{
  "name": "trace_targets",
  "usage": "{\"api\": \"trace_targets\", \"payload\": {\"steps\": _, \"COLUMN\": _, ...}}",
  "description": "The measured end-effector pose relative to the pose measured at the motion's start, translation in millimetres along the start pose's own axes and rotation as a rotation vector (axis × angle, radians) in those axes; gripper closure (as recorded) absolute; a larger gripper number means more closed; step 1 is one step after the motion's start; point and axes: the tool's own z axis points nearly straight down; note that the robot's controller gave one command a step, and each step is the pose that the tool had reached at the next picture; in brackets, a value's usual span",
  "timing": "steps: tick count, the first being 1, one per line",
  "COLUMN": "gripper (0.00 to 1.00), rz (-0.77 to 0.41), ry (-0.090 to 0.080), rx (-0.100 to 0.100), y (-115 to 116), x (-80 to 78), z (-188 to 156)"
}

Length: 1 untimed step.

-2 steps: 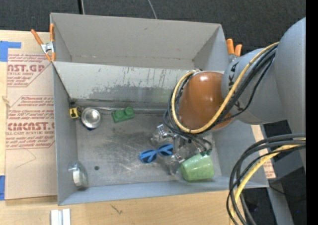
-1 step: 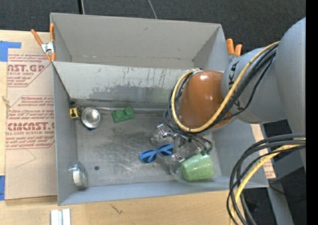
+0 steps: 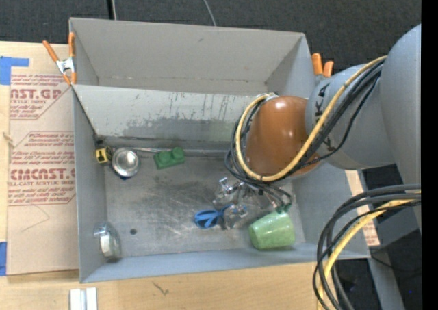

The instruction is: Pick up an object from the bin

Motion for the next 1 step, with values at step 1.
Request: {"api": "trace_targets", "payload": {"steps": 1, "gripper": 1.0, "rz": 0.0, "ry": 0.002, "rx": 0.001, "y": 0.5, "x": -2.0, "z": -44.7}}
